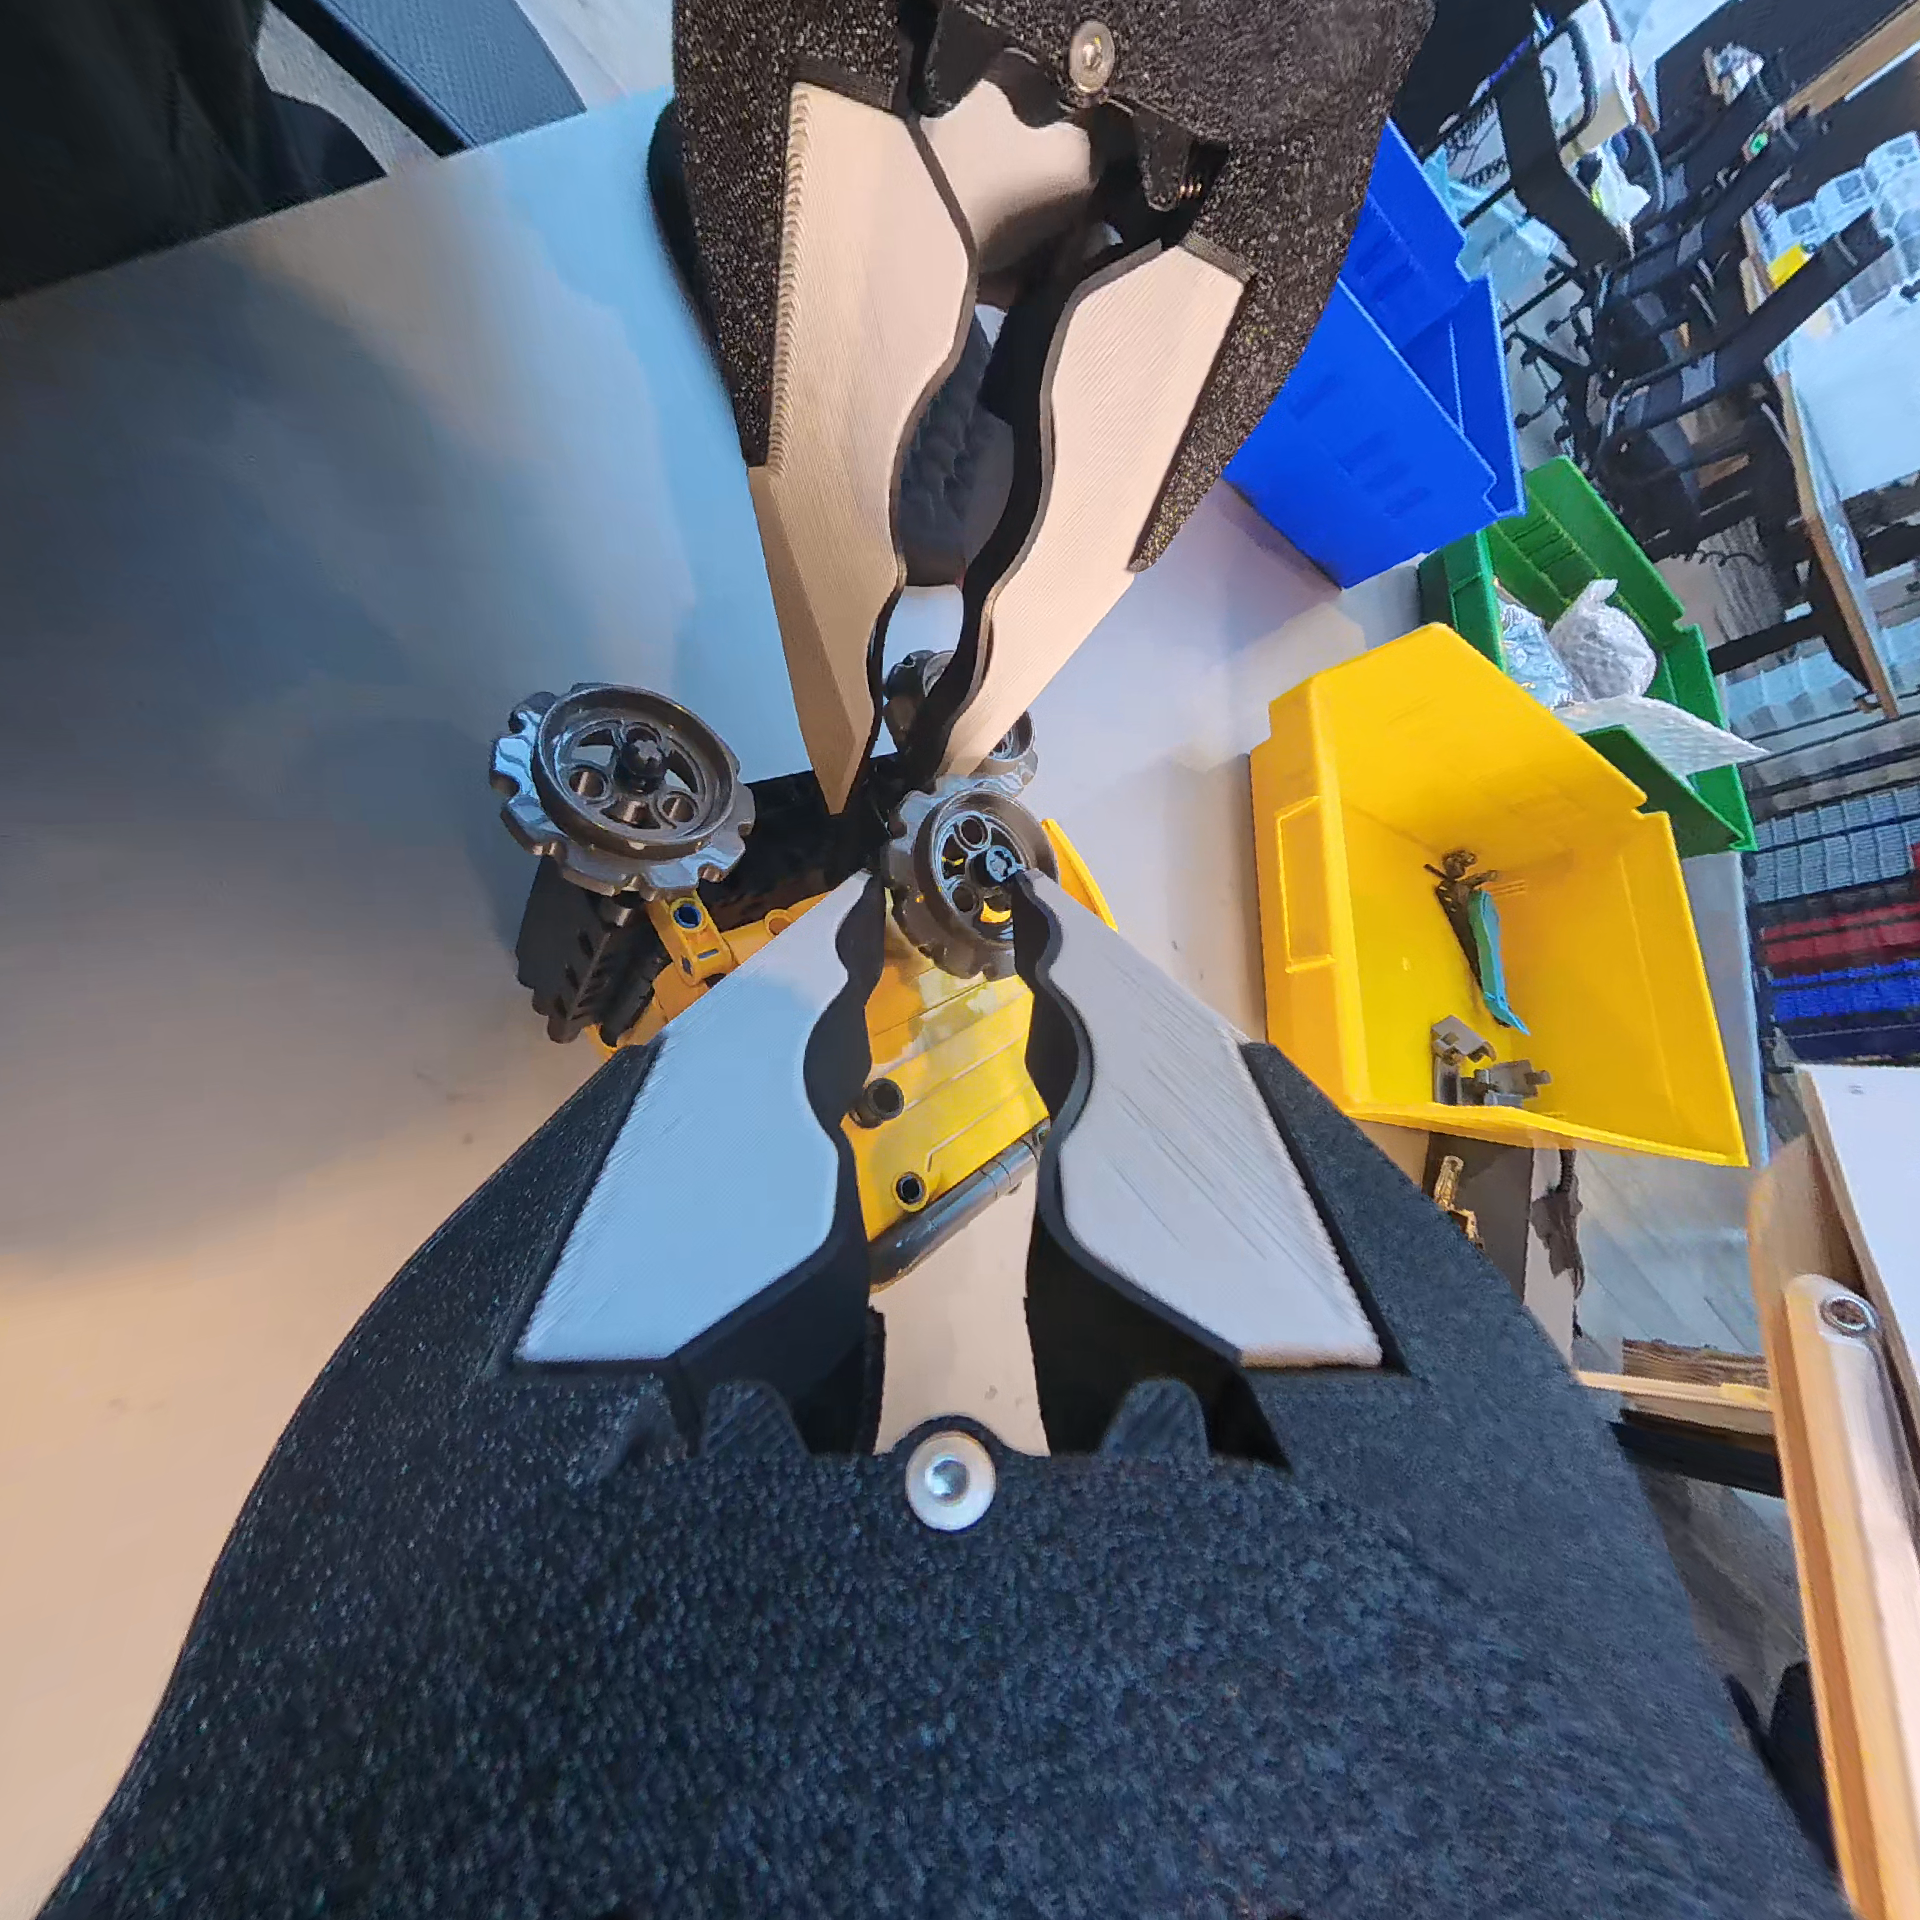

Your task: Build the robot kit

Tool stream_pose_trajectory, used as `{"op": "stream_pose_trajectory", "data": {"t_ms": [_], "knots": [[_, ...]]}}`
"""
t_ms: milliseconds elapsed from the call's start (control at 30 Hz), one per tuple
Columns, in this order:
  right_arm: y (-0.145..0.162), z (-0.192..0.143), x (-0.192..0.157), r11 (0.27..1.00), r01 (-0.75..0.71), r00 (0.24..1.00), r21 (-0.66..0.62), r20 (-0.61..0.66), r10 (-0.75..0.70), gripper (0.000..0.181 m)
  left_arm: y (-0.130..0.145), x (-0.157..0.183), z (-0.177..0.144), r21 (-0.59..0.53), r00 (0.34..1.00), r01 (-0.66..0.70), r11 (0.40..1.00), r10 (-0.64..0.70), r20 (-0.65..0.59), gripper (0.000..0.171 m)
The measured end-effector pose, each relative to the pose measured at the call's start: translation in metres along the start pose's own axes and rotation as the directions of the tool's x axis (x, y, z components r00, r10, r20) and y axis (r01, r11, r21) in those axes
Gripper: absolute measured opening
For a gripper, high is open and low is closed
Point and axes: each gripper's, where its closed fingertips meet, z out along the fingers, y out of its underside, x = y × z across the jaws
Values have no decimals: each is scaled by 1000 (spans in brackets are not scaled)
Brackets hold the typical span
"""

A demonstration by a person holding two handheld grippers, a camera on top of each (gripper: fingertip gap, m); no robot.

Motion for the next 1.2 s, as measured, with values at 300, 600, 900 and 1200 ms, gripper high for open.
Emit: {"op": "stream_pose_trajectory", "data": {"t_ms": [300,600,900,1200], "knots": [[-2,0,-2,999,31,999,-30,-3,-32,24,-1,-2,-7,7,1000,3,1000,-3,-8,10],[-3,0,-2,999,42,999,-32,7,-42,24,-3,-1,-6,30,999,22,999,-20,-49,7],[-2,-1,-3,999,25,999,-23,27,-24,24,-4,-3,-6,28,997,30,999,-28,-72,2],[0,-4,-5,1000,6,999,-10,44,-6,24,-6,-1,-8,31,993,43,999,-39,-112,6]]}}
